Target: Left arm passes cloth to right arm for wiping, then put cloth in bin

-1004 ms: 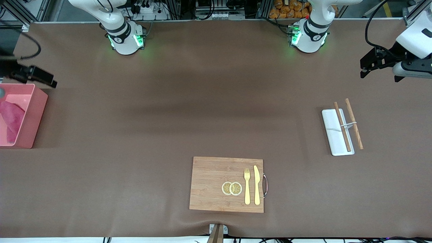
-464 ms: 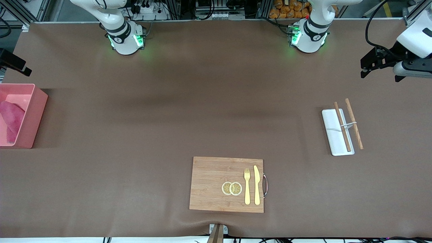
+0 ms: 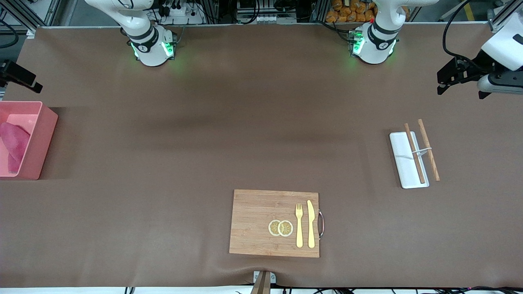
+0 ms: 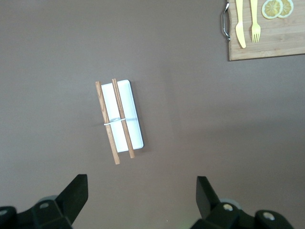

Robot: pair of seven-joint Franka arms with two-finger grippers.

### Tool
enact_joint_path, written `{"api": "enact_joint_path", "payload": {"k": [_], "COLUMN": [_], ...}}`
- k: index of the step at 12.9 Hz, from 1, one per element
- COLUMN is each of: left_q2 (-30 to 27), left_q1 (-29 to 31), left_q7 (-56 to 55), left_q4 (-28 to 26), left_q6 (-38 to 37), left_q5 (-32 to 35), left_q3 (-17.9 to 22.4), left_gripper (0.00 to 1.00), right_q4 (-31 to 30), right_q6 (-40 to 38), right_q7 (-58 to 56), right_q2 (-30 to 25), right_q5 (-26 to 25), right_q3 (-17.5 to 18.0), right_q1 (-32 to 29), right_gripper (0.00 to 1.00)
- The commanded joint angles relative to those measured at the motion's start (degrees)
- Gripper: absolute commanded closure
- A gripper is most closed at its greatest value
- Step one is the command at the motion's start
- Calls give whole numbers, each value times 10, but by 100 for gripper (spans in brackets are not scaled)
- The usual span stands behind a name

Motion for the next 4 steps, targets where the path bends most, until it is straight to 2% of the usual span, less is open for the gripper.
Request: {"api": "enact_joint_path", "payload": {"k": [1, 4], "left_q2": [1, 1], "left_q1": [3, 4], "left_q7": [-12, -12], "left_q4": [9, 9], "left_q6": [-3, -3], "left_q5": [-6, -3], "left_q3": [-1, -1], "left_gripper": [0, 0], "right_q4": [-18, -29], "right_q6": [13, 17], "right_q7": [-2, -2], "right_q2": [-1, -2], "right_q5": [-1, -1], "right_q3": [4, 4], "right_q1": [-2, -3], "right_gripper": [0, 0]}}
